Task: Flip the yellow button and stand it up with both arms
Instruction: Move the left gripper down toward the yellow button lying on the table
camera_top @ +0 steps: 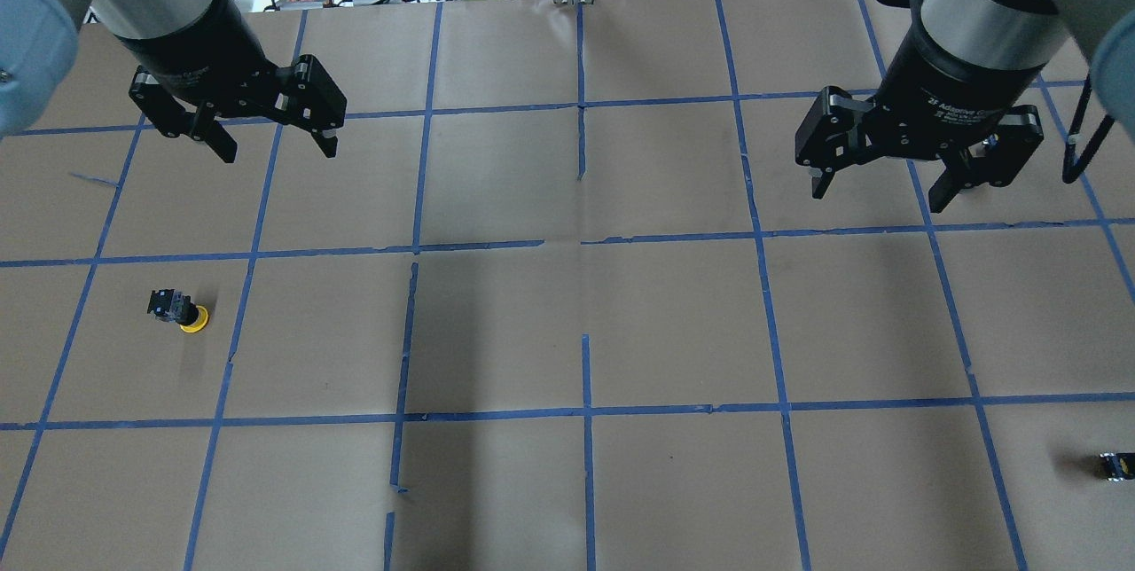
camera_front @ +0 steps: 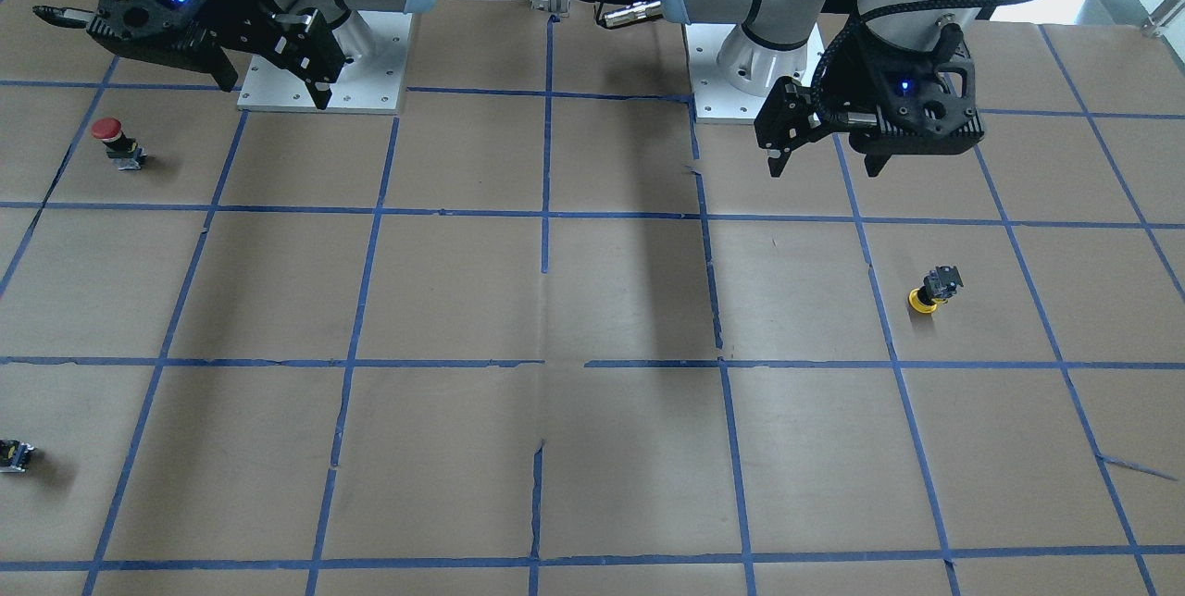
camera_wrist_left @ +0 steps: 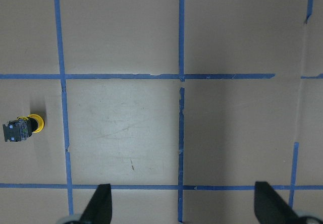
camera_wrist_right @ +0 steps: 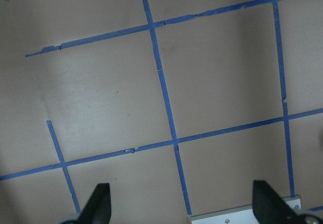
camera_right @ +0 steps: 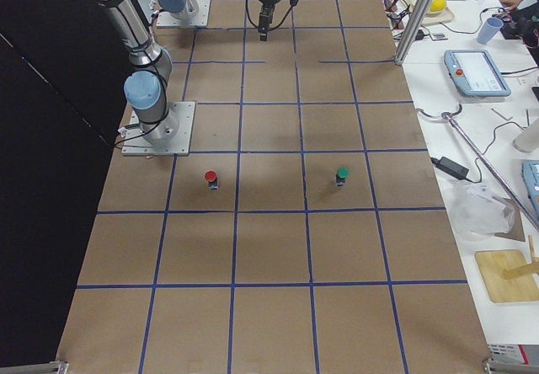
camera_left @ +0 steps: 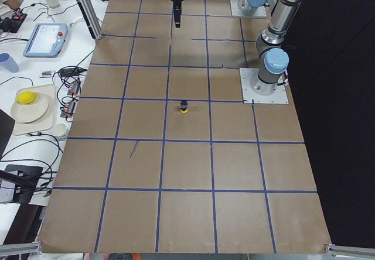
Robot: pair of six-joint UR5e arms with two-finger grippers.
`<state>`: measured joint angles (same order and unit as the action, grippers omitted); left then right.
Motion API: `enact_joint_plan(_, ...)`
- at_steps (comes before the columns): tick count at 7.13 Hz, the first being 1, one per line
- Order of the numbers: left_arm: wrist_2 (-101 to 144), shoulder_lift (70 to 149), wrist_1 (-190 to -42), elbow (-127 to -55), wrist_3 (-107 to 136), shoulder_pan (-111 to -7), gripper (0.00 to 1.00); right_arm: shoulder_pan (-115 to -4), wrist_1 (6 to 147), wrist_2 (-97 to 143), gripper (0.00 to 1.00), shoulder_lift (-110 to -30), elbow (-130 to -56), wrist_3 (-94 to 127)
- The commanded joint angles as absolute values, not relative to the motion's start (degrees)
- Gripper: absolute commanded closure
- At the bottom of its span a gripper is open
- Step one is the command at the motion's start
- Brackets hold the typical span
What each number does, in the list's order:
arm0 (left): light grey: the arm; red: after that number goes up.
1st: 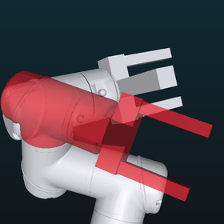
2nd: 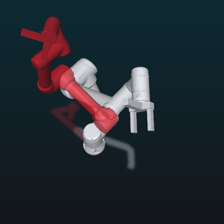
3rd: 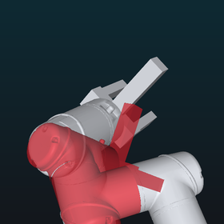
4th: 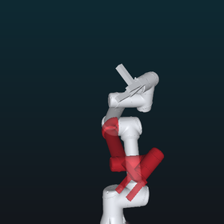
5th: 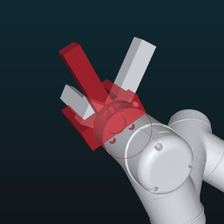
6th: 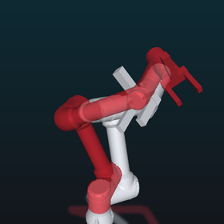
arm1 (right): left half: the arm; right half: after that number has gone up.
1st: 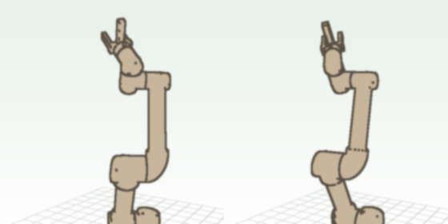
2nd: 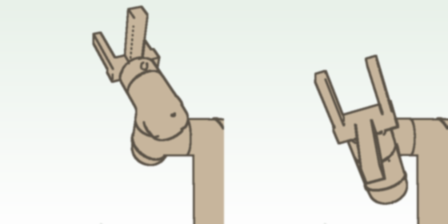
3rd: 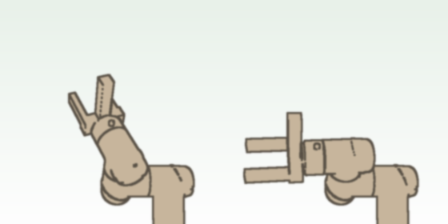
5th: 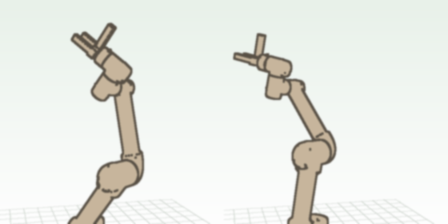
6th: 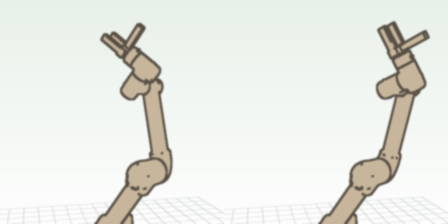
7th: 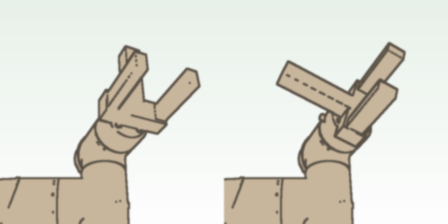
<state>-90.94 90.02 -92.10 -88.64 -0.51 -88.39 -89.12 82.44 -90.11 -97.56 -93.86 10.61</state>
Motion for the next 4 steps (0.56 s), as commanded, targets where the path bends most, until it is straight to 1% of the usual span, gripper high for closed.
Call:
enact_joint_plan(1,-90.88,90.26,-91.85,-88.68,-0.44,-88.33,0.01,-89.12,82.44,-90.18,0.00,-97.56,-93.78,10.63)
enact_joint_plan(3,-91.14,90.18,-92.11,-89.29,-1.66,-87.63,0.01,-89.12,82.44,-90.18,0.00,-97.65,-93.78,10.63)
enact_joint_plan(4,-91.32,89.48,-91.85,-91.39,-1.84,-86.84,0.01,-89.03,82.27,-90.18,0.00,-97.65,-93.69,10.81)
